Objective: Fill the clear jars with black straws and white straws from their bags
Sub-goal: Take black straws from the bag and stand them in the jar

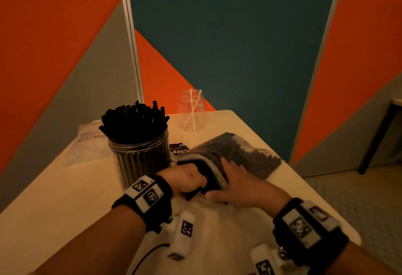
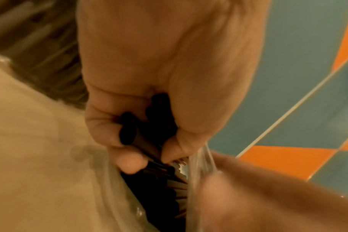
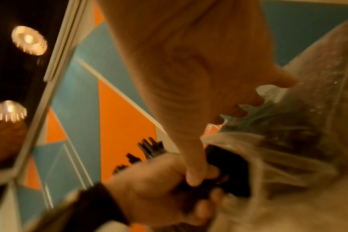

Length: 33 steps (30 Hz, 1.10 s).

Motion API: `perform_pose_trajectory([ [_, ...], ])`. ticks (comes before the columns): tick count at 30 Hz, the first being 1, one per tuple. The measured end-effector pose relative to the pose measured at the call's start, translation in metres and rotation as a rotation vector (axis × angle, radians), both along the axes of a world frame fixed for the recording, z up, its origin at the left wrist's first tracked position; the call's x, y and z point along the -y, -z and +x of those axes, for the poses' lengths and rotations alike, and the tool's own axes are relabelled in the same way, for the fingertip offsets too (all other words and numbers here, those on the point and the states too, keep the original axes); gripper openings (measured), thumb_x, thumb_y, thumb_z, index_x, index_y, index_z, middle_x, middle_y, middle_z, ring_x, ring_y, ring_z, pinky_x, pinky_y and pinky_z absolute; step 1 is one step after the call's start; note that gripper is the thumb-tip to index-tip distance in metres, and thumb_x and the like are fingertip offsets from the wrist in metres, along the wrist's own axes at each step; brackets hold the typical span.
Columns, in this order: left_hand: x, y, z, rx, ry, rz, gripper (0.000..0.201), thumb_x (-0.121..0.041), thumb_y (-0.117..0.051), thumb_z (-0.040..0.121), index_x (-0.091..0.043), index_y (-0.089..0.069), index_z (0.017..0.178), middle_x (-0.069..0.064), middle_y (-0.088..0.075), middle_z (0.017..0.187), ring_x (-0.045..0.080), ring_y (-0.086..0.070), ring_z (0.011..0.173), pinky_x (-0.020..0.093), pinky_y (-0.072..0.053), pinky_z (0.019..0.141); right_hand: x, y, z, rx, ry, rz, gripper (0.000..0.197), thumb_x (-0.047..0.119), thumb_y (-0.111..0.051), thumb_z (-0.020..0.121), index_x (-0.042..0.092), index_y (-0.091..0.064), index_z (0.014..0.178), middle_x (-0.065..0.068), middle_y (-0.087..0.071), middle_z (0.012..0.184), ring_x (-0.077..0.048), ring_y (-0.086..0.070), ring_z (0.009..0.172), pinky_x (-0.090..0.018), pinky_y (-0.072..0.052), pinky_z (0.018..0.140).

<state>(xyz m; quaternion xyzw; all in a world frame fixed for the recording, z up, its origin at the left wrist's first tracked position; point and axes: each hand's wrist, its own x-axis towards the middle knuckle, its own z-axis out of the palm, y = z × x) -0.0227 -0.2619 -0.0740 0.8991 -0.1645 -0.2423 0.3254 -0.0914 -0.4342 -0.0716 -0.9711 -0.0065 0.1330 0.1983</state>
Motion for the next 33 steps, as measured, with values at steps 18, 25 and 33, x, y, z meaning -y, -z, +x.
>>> perform_pose_trajectory([
  [18,0.023,0.006,0.003,-0.241,-0.128,0.026,0.012,-0.018,-0.069,0.091,-0.006,-0.068,0.095,0.017,-0.071,0.076,0.029,-0.068,0.06,0.042,-0.061,0.066,-0.002,0.024,0.005,0.13,0.0,-0.352,0.097,0.051,-0.069,0.085,0.038,-0.007,0.159,-0.005,-0.029,0.151,-0.033,-0.031,0.136,-0.052,-0.039,0.105],
  [25,0.012,0.008,-0.007,0.178,0.034,0.382,0.029,-0.027,-0.057,0.096,-0.015,-0.066,0.122,0.007,-0.067,0.118,0.022,-0.064,0.104,0.036,-0.054,0.094,0.002,0.024,0.007,0.154,-0.023,-0.35,0.101,0.055,-0.072,0.081,0.04,-0.008,0.158,-0.003,-0.034,0.144,-0.031,-0.033,0.132,-0.051,-0.041,0.101],
  [33,-0.056,-0.02,-0.076,0.127,-0.105,0.319,0.022,-0.027,-0.058,0.092,-0.012,-0.061,0.108,0.005,-0.067,0.078,0.016,-0.062,0.055,0.025,-0.049,0.049,0.004,0.019,0.01,0.156,-0.021,-0.32,0.106,0.058,-0.077,0.073,0.037,-0.016,0.158,-0.002,-0.038,0.141,-0.03,-0.035,0.131,-0.051,-0.044,0.102],
])
